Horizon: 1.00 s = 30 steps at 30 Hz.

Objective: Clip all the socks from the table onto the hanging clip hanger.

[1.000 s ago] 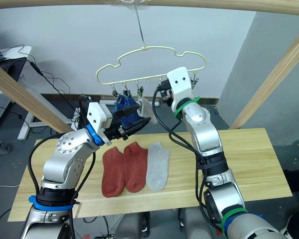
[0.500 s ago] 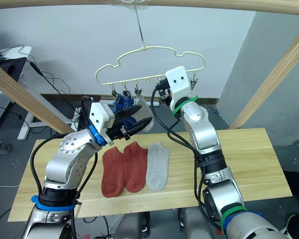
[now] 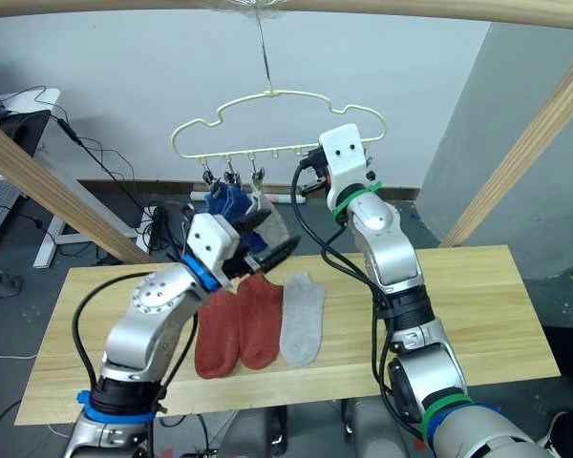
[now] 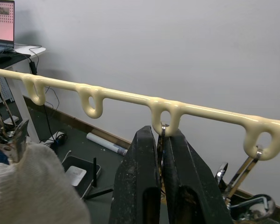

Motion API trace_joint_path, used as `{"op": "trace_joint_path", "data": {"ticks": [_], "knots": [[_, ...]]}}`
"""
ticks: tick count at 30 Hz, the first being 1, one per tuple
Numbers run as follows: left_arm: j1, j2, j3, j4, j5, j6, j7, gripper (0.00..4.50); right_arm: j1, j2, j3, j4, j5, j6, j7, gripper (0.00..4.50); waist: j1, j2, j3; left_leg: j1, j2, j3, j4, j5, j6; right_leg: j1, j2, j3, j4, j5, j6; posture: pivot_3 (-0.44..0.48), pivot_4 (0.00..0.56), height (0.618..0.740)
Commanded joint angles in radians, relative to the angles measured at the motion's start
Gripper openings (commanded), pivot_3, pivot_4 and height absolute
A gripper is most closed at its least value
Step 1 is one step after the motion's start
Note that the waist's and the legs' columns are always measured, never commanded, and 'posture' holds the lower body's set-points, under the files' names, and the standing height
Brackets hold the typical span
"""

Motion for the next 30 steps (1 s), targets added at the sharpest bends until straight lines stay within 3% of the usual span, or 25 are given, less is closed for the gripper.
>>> {"op": "trace_joint_path", "data": {"ticks": [1, 7, 18, 22, 30], "knots": [[0.064, -0.05, -0.103, -0.031, 0.093, 0.069, 0.104, 4.46, -0.029, 0.002, -0.01, -0.023, 0.023, -0.022, 0.004, 0.0, -0.001, 0.0, 0.0, 0.0, 0.0, 0.0, 0.0, 0.0, 0.0, 0.0, 0.0, 0.0, 0.0, 0.0, 0.0, -0.139, 0.267, 0.74], [0.099, -0.197, -0.161, 0.138, 0.217, 0.172, 0.313, 4.46, -0.018, -0.009, 0.0, -0.042, 0.033, 0.0, 0.008, 0.0, -0.002, 0.0, 0.0, 0.0, 0.0, 0.0, 0.0, 0.0, 0.001, 0.0, 0.0, 0.0, 0.0, 0.0, 0.0, -0.162, 0.283, 0.74], [0.056, -0.23, -0.248, 0.434, 0.346, 0.074, 0.318, 4.46, 0.011, -0.01, 0.002, -0.089, 0.052, 0.049, 0.012, 0.0, -0.014, 0.0, 0.0, 0.0, 0.0, 0.0, -0.001, 0.0, 0.001, 0.0, 0.0, 0.0, 0.0, 0.0, 0.0, -0.189, 0.293, 0.74], [0.054, -0.213, -0.25, 0.469, 0.377, 0.031, 0.316, 3.62, 0.021, -0.004, -0.004, -0.103, 0.067, 0.067, 0.011, 0.0, -0.019, 0.0, 0.0, 0.001, 0.0, 0.0, -0.001, 0.0, 0.001, 0.0, 0.0, 0.0, 0.0, 0.0, 0.0, -0.191, 0.292, 0.74], [0.077, -0.217, -0.213, 0.475, 0.361, -0.015, 0.307, 1.22, 0.029, -0.005, -0.003, -0.118, 0.082, 0.078, 0.005, 0.0, -0.025, 0.0, 0.0, 0.001, 0.0, 0.0, -0.001, 0.0, 0.001, 0.001, 0.0, 0.0, 0.0, 0.0, 0.0, -0.19, 0.287, 0.74]]}}
